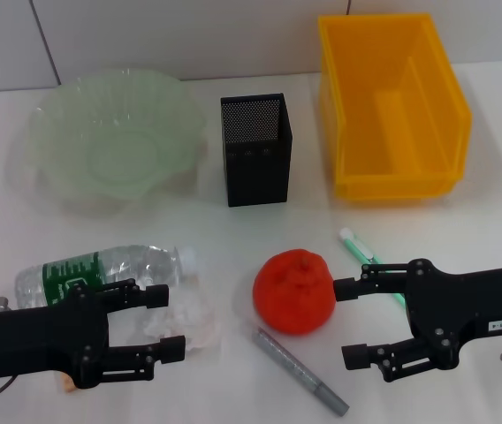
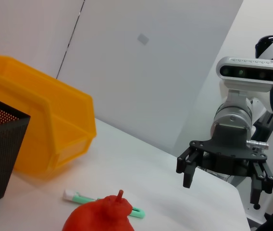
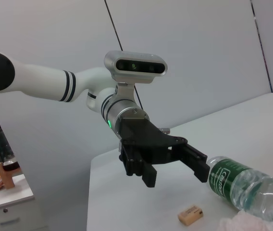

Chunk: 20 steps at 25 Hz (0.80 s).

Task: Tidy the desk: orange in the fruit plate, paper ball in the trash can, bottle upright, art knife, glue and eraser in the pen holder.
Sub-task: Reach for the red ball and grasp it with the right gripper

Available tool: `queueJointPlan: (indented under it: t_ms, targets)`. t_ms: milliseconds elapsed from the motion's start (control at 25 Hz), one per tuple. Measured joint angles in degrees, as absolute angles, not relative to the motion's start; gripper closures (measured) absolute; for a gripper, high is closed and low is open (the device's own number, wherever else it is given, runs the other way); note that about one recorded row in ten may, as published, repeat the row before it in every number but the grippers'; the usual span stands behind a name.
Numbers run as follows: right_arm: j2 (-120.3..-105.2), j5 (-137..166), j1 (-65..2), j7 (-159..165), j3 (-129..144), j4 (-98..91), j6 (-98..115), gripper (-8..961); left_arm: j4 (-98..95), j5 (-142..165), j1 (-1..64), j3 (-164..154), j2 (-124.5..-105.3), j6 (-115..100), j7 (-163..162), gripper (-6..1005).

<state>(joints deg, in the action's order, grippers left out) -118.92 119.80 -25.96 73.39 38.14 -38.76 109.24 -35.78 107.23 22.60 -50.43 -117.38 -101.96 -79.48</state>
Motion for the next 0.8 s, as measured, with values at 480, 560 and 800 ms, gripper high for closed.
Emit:
queueJointPlan:
  t_ms: [480,560,800]
  targets:
    - [-119.0,119.7,-25.8,73.1,38.0,-38.7,108.1,150,-35.8,107.2,22.7,-50.4,-117.51,-101.5,-79.5,188]
    - [-119.24,118.8,-25.3,71.7,37.7,-38.2,103.4,156,-35.8,107.2,22.7,-50.4,-117.52,-101.5,-79.4,188]
    - [-119.4,113.7,-25.8,64.4,38.0,-30.0,93.1,174,-35.8,107.2,22.6,-50.6,-117.81,-101.2,-78.9,188]
